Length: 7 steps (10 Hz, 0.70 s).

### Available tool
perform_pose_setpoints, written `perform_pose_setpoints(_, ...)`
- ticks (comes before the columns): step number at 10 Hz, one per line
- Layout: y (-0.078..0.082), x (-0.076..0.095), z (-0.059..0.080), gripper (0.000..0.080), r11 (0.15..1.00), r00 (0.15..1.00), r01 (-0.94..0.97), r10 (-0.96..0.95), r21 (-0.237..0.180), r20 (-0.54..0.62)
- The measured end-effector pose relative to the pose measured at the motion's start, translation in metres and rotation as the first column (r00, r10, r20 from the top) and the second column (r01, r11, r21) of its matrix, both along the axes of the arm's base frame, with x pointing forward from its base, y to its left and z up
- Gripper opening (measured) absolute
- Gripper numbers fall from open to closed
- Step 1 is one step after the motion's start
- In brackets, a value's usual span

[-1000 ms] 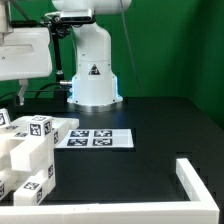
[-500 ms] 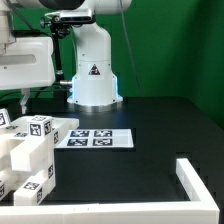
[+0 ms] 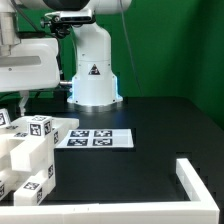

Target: Assemble chair

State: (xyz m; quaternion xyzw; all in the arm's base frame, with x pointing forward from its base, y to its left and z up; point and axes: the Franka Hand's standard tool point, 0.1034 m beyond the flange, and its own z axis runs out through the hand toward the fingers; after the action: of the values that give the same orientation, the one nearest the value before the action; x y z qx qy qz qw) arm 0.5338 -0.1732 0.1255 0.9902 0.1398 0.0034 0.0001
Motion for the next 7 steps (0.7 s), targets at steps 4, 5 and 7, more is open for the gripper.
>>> perform_pose_setpoints(4, -0.0006, 0.0005, 0.0003, 0.0284, 0.999, 0.999, 0.037, -0.037, -0.002, 0.002)
perform_pose_setpoints(5, -0.0006, 0.0005, 0.0003, 0.0284, 0.999, 0.999, 0.038, -0.038, -0.002, 0.002)
perform_pose_setpoints(7, -0.0006, 0.0003, 0.0001, 0.0284, 0.984, 0.984, 0.179, -0.179, 0.001, 0.002)
